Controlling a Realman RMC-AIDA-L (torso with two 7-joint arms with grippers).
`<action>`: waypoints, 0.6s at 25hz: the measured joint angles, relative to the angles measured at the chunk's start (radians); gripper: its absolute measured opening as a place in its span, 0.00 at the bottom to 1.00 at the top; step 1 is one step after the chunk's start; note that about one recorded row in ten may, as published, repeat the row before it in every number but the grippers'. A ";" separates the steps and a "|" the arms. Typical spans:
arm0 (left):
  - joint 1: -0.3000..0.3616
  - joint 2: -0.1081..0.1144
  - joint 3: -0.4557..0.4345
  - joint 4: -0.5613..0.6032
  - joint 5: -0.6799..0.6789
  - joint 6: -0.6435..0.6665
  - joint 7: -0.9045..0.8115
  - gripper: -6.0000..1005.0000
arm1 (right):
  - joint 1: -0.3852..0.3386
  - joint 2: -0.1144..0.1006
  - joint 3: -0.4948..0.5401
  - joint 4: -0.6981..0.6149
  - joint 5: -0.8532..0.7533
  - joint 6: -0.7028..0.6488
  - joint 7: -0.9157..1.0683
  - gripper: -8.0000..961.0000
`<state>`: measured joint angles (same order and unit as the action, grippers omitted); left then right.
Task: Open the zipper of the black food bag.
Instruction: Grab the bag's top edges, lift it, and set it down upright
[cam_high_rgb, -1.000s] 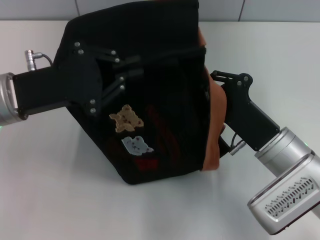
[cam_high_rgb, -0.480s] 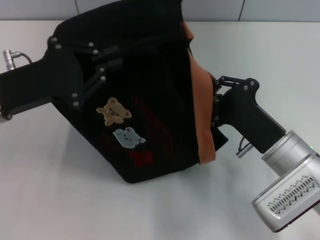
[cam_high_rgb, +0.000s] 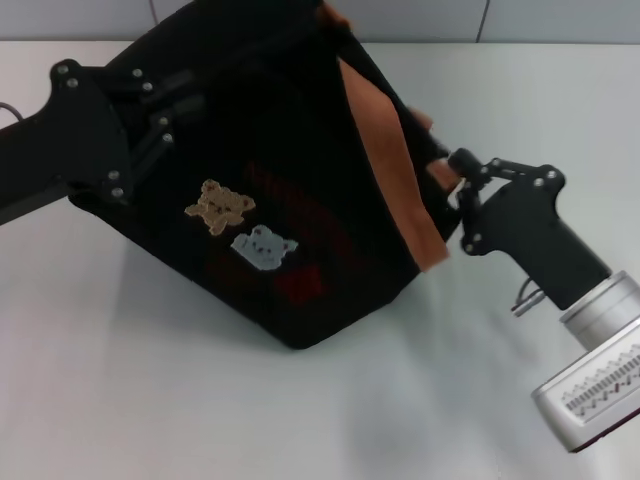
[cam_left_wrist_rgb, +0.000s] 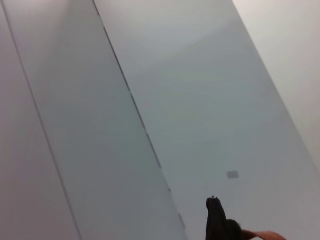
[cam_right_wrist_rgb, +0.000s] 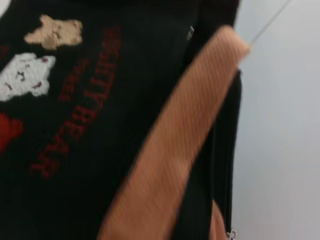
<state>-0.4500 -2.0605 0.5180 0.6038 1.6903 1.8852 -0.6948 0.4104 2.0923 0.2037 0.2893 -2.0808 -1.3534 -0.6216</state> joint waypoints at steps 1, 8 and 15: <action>0.002 0.001 -0.008 0.000 0.000 0.000 0.000 0.08 | -0.004 0.000 0.010 -0.009 0.001 -0.002 0.012 0.01; 0.013 0.004 -0.039 0.000 0.000 -0.004 0.000 0.08 | -0.012 0.000 0.102 -0.043 0.001 -0.011 0.103 0.01; 0.021 0.004 -0.051 -0.005 -0.001 -0.026 0.008 0.08 | -0.003 -0.001 0.201 -0.052 0.001 -0.011 0.183 0.01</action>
<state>-0.4293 -2.0563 0.4667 0.5989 1.6890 1.8589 -0.6868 0.4070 2.0912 0.4047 0.2374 -2.0799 -1.3645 -0.4390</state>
